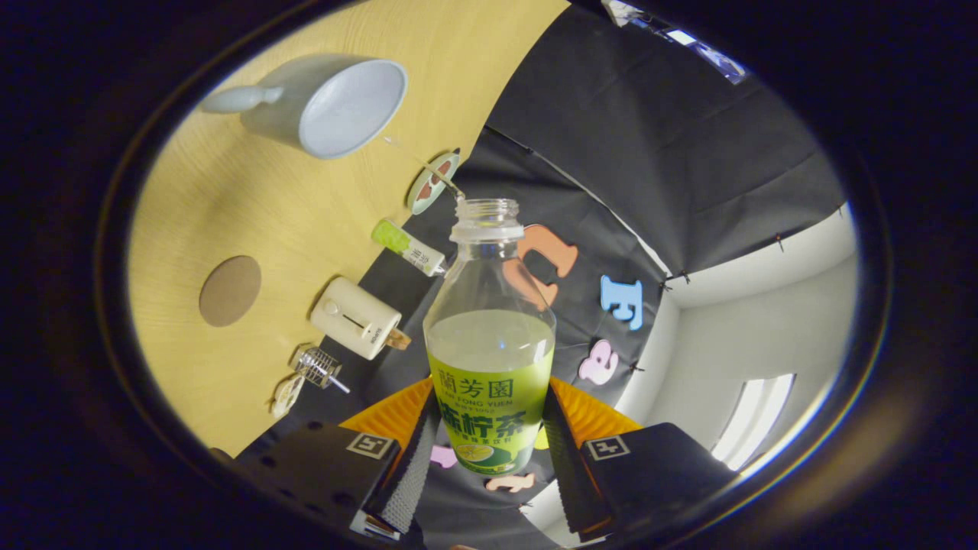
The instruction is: Take the bottle from table, then pour the juice into the cup, finally place the bottle on the coaster
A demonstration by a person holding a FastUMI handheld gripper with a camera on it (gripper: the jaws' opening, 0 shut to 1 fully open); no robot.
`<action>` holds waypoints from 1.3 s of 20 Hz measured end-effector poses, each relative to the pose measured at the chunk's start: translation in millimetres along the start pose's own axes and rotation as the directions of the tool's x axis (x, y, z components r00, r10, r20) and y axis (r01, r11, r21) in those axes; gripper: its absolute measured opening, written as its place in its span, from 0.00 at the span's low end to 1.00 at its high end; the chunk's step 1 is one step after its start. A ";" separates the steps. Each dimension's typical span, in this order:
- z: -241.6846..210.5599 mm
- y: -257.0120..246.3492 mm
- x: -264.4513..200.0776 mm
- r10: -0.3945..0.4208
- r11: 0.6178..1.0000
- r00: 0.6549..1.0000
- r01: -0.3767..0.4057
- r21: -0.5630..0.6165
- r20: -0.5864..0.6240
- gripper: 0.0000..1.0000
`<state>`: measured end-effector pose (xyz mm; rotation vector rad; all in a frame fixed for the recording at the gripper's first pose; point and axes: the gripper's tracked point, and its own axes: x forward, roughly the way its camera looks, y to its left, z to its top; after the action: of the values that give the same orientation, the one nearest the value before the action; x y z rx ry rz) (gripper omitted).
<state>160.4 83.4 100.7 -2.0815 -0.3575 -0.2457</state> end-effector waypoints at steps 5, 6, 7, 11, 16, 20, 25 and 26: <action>0.8 -1.7 -0.6 -0.003 1.000 1.000 0.003 0.001 0.003 0.77; 0.6 -2.2 -0.1 -0.004 1.000 1.000 0.004 0.005 0.005 0.77; 1.1 -2.2 -0.6 -0.006 1.000 1.000 0.006 0.008 0.006 0.77; 3.7 -1.8 -0.5 -0.006 0.999 1.000 0.006 0.038 0.008 0.77; 2.2 15.0 -4.1 0.067 0.982 0.998 -0.064 0.180 -0.011 0.77; -6.7 23.4 -8.3 0.146 0.919 0.988 -0.116 0.377 -0.053 0.77; -15.9 22.1 -10.7 0.187 0.765 0.981 -0.112 0.635 -0.052 0.77; -19.7 20.1 -10.2 0.189 0.725 0.981 -0.102 0.681 -0.053 0.77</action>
<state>157.3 55.2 91.3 -1.3457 -0.1660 -0.1146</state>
